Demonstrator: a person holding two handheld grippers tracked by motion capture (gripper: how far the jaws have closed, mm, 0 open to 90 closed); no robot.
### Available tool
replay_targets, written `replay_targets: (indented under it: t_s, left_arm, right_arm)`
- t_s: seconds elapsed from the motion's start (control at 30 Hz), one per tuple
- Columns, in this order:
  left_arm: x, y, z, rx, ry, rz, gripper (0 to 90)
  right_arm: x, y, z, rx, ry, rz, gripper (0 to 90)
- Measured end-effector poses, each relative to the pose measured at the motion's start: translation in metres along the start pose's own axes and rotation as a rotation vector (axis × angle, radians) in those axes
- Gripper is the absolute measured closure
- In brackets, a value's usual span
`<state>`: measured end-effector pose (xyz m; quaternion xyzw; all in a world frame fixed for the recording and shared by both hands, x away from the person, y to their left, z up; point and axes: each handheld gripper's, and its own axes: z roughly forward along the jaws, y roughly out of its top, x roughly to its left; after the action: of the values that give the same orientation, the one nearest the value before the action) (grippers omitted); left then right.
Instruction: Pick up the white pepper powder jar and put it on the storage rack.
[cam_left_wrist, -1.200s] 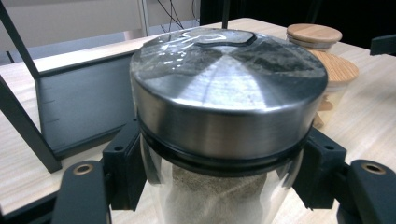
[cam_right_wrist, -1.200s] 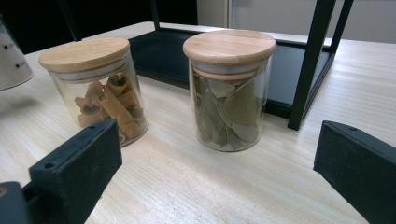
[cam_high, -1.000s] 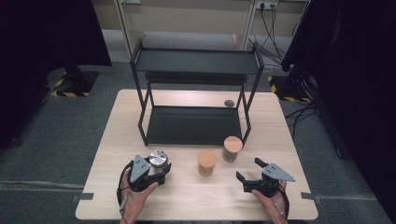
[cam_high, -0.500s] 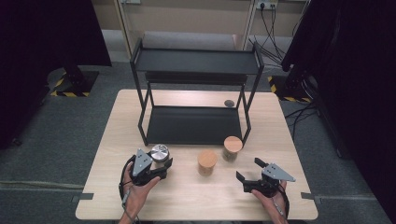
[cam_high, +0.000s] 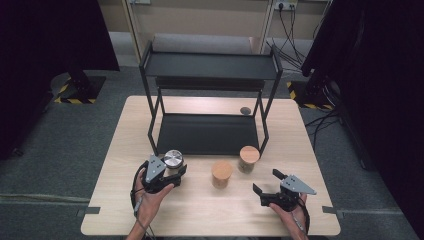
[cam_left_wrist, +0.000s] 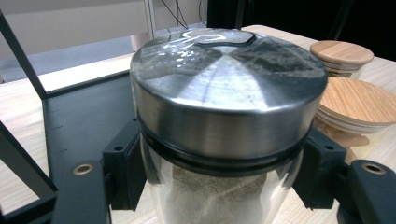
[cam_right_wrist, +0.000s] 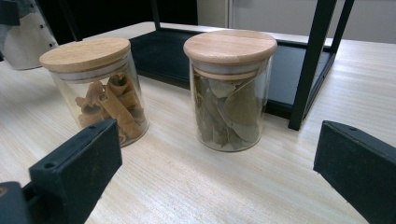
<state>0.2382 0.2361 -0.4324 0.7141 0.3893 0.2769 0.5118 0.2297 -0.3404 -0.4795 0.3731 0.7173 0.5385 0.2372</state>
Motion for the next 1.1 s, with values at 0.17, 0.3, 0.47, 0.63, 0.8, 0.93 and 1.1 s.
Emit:
replay_targets:
  t_s: [0.17,0.3,0.47,0.63,0.8,0.93,1.1]
  left_arm:
    - [0.002,0.002,0.004,0.0,0.008,-0.003,30.9]
    - [0.003,0.004,0.007,0.0,0.014,-0.006,30.9]
    - [0.005,0.007,0.01,0.001,0.016,-0.005,30.9]
    - [0.006,0.01,0.014,-0.002,0.018,-0.006,30.9]
    - [0.009,0.013,0.017,-0.008,0.024,-0.013,30.9]
    - [0.011,0.016,0.019,-0.015,0.032,-0.016,30.9]
    - [0.014,0.019,0.023,-0.014,0.039,-0.022,30.9]
  right_arm:
    - [0.0,0.0,0.0,0.0,0.0,0.0,1.1]
    - [0.0,0.0,0.0,0.0,0.001,0.0,1.1]
    - [0.0,0.0,0.0,0.0,0.001,0.0,1.1]
    - [0.0,0.0,0.0,-0.001,0.001,-0.001,1.1]
    - [0.0,0.0,0.0,-0.001,0.001,-0.001,1.1]
    - [0.0,0.0,0.0,-0.001,0.001,-0.001,1.1]
    - [0.0,0.0,0.0,-0.001,0.001,-0.001,1.1]
